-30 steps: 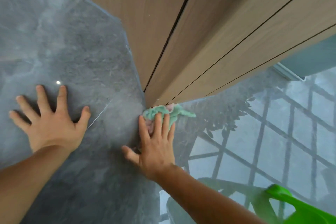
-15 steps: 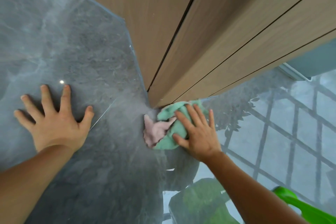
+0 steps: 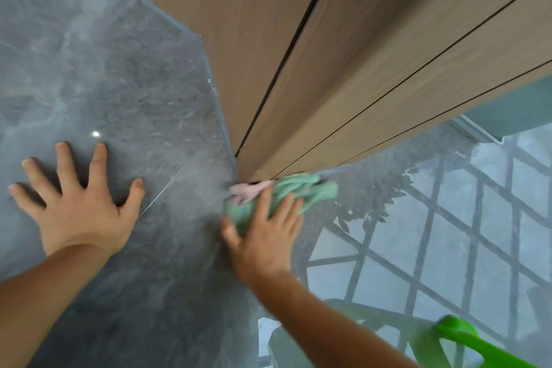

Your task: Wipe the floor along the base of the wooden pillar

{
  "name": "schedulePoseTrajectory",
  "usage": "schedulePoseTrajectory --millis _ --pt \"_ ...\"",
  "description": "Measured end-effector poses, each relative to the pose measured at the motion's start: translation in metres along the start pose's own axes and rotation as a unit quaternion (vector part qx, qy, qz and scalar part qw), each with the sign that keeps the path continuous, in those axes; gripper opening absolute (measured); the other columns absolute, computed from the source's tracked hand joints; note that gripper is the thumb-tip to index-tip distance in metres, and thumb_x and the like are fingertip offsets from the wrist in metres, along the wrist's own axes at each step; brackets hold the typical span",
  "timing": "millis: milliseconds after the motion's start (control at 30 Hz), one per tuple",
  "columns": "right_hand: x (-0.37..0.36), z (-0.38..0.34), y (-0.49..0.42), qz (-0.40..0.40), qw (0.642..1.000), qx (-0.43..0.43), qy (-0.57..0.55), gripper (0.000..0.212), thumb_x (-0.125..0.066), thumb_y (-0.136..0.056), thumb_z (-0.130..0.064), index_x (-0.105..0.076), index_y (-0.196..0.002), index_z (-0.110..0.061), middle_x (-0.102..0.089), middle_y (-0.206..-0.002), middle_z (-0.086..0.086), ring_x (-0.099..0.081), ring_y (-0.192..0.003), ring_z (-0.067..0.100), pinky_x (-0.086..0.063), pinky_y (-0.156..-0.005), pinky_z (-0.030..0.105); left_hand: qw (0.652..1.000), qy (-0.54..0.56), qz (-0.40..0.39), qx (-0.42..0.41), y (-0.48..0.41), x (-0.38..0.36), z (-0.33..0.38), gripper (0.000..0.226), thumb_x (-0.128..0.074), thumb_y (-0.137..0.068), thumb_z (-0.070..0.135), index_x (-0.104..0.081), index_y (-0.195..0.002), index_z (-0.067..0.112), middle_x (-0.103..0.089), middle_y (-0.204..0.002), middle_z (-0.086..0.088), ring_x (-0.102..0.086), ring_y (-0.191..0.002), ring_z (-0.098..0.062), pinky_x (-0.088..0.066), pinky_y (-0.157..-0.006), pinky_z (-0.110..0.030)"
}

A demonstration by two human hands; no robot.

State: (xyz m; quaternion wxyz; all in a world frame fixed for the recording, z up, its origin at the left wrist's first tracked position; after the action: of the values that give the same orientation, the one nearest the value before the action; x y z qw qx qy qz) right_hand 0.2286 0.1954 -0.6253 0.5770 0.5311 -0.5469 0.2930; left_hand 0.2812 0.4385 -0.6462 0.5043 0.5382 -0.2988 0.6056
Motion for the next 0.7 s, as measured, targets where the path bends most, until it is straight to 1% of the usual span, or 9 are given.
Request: schedulePoseTrajectory --millis 100,167,267,300,400,467,567,633,700 --pt "-0.019 -0.061 0.043 -0.027 0.972 0.220 0.078 0.094 -0.033 -0.073 -0.080 -0.036 -0.149 -0.024 -0.041 -0.146 0.031 -0.030 -0.139 0.052 -0.026 -0.108 0.070 1.000 0.003 0.002 0.003 0.000 0.003 0.005 0.089 -0.036 -0.079 0.072 -0.022 -0.157 0.031 -0.009 -0.169 -0.015 -0.002 -0.151 -0.054 -0.010 -0.115 -0.074" --pt "-0.023 -0.077 0.049 -0.056 0.943 0.311 0.106 0.088 -0.033 -0.075 -0.080 -0.032 -0.148 -0.031 -0.035 -0.151 0.022 -0.025 -0.144 0.046 -0.017 -0.112 0.069 1.000 0.006 -0.015 0.002 -0.002 0.002 0.000 0.096 -0.046 -0.071 0.066 -0.022 -0.157 0.031 -0.007 -0.170 -0.013 -0.003 -0.150 -0.055 -0.014 -0.114 -0.076" --pt "-0.019 -0.053 0.025 -0.038 0.929 0.353 0.107 0.076 -0.037 -0.086 -0.072 -0.026 -0.151 -0.035 -0.021 -0.161 0.014 -0.009 -0.150 0.037 0.009 -0.112 0.067 1.000 0.010 -0.017 -0.002 -0.003 0.001 -0.005 0.097 -0.043 -0.071 0.073 -0.019 -0.157 0.035 -0.006 -0.170 -0.011 -0.004 -0.150 -0.055 -0.016 -0.113 -0.076" --pt "-0.013 -0.034 0.014 -0.025 0.932 0.348 0.100 0.074 -0.040 -0.087 -0.071 -0.029 -0.151 -0.036 -0.024 -0.161 0.013 -0.011 -0.150 0.034 0.008 -0.112 0.069 1.000 0.007 -0.004 -0.002 -0.003 0.001 -0.004 0.093 -0.039 -0.074 0.074 -0.020 -0.156 0.034 -0.007 -0.170 -0.013 -0.004 -0.150 -0.055 -0.014 -0.115 -0.075" --pt "0.008 0.038 -0.012 0.007 0.930 0.341 0.138 0.068 -0.039 -0.091 -0.068 -0.036 -0.149 -0.033 -0.035 -0.158 0.010 -0.020 -0.149 0.028 -0.009 -0.111 0.074 1.000 -0.015 0.021 -0.001 0.000 0.001 0.000 0.085 -0.030 -0.084 0.075 -0.023 -0.157 0.031 -0.010 -0.169 -0.016 -0.002 -0.151 -0.053 -0.005 -0.117 -0.072" --pt "0.022 0.086 -0.023 -0.003 0.950 0.268 0.161 0.068 -0.031 -0.093 -0.069 -0.035 -0.149 -0.031 -0.034 -0.158 0.009 -0.017 -0.150 0.027 -0.008 -0.113 0.071 0.999 -0.024 0.024 -0.002 0.000 -0.002 -0.001 0.085 -0.028 -0.085 0.075 -0.023 -0.157 0.031 -0.011 -0.169 -0.016 -0.001 -0.151 -0.053 -0.003 -0.118 -0.072" --pt "0.040 0.145 -0.034 -0.002 0.990 0.048 0.130 0.074 -0.014 -0.090 -0.074 -0.022 -0.153 -0.034 -0.027 -0.161 0.010 -0.009 -0.152 0.026 0.003 -0.115 0.066 0.999 -0.026 0.035 0.000 -0.001 -0.004 -0.003 0.084 -0.030 -0.086 0.074 -0.024 -0.157 0.031 -0.013 -0.168 -0.017 -0.002 -0.151 -0.052 -0.002 -0.117 -0.071" --pt "0.045 0.156 -0.036 0.005 0.993 -0.052 0.109 0.078 -0.006 -0.087 -0.076 -0.014 -0.153 -0.036 -0.021 -0.162 0.013 -0.006 -0.151 0.029 0.004 -0.115 0.066 0.999 -0.027 0.035 -0.004 -0.002 -0.006 -0.001 0.083 -0.031 -0.086 0.073 -0.025 -0.157 0.031 -0.015 -0.168 -0.017 -0.003 -0.151 -0.053 -0.001 -0.117 -0.071" --pt "0.042 0.135 -0.038 0.011 0.990 -0.116 0.080 0.086 -0.009 -0.083 -0.077 -0.017 -0.153 -0.028 -0.019 -0.159 0.021 -0.009 -0.148 0.038 -0.002 -0.115 0.067 0.999 -0.030 0.036 -0.005 -0.002 -0.007 -0.001 0.083 -0.032 -0.086 0.073 -0.025 -0.157 0.031 -0.014 -0.168 -0.017 -0.003 -0.151 -0.053 -0.002 -0.117 -0.071"
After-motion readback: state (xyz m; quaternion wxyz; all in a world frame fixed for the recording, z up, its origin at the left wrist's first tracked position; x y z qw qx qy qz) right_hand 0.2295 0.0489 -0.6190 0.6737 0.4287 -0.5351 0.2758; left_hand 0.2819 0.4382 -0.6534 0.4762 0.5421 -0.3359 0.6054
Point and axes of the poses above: each hand's wrist, its own y-axis away from the middle knuckle, its own x-axis out of the back of the hand, z = x × y, the point moved 1 cm from there along -y, towards the middle knuckle
